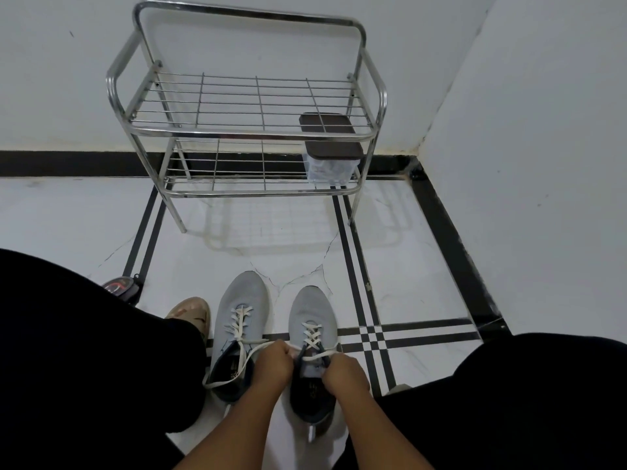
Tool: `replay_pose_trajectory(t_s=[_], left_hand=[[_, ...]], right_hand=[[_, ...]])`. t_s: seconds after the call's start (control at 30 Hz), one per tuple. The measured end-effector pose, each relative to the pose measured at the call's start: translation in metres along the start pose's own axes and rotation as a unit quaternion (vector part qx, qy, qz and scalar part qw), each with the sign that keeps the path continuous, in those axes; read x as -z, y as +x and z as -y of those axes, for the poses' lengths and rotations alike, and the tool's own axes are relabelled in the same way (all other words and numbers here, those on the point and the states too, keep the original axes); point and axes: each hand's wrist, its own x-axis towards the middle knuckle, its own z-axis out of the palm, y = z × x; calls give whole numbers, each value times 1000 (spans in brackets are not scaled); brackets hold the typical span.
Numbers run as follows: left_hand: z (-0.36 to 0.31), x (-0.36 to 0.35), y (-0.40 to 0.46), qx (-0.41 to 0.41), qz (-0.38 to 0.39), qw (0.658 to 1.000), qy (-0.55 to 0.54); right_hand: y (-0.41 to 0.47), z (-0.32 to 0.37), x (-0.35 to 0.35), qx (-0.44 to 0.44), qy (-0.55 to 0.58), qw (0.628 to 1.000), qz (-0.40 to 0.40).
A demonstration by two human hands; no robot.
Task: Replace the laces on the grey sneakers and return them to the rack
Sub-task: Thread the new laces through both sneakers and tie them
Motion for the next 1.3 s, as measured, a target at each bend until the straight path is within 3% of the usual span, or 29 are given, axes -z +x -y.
replay_pose_trajectory(t_s=[0.07,0.13,0.23,0.33,0.37,0.4,0.47,0.5,0.53,0.6,0.87,0.93,1.03,1.1,1.2,1.3], left_hand=[[-3,4,-1,16,-40,999,-25],[-9,22,0,64,-146,979,-131],[-10,85,22,104,-307,896,-305],[-9,140,41,99,-381,820,-416],[-13,143,41,87,-378,826,-409],[-20,137,37,60,-339,861,-374],[-34,104,27,-11,-156,968,-196],[-35,82,20,-41,-52,995,-71],[-33,58,12,-53,31,997,37],[-22,22,0,-70,91,982,153],[-5,17,-10,32,-28,983,179],[-9,17,-11,-1,-84,974,211],[-9,20,-1,-116,-139,945,274],[-6,17,8,-167,-105,923,330],[-3,6,12,-134,-35,933,331],[-16,12,8,-61,-26,985,161]], right_hand=[[-1,0,3,-2,3,1000,-7],[0,0,4,0,16,1000,-10],[3,-2,4,-8,24,1000,-10],[6,-3,4,-9,18,1000,-10],[7,-2,4,-10,16,1000,-10],[7,-2,4,-10,14,1000,-12],[8,-1,4,-7,12,1000,-12],[9,0,4,-5,10,1000,-12],[9,0,3,-4,9,1000,-13],[8,-2,3,-3,4,1000,-17],[10,2,-1,7,-5,1000,-7],[10,2,-1,12,-11,1000,-11],[11,2,1,16,-21,1000,-15],[10,2,1,19,-31,999,-17],[10,0,2,31,-37,999,-13],[10,1,6,42,-38,998,0]])
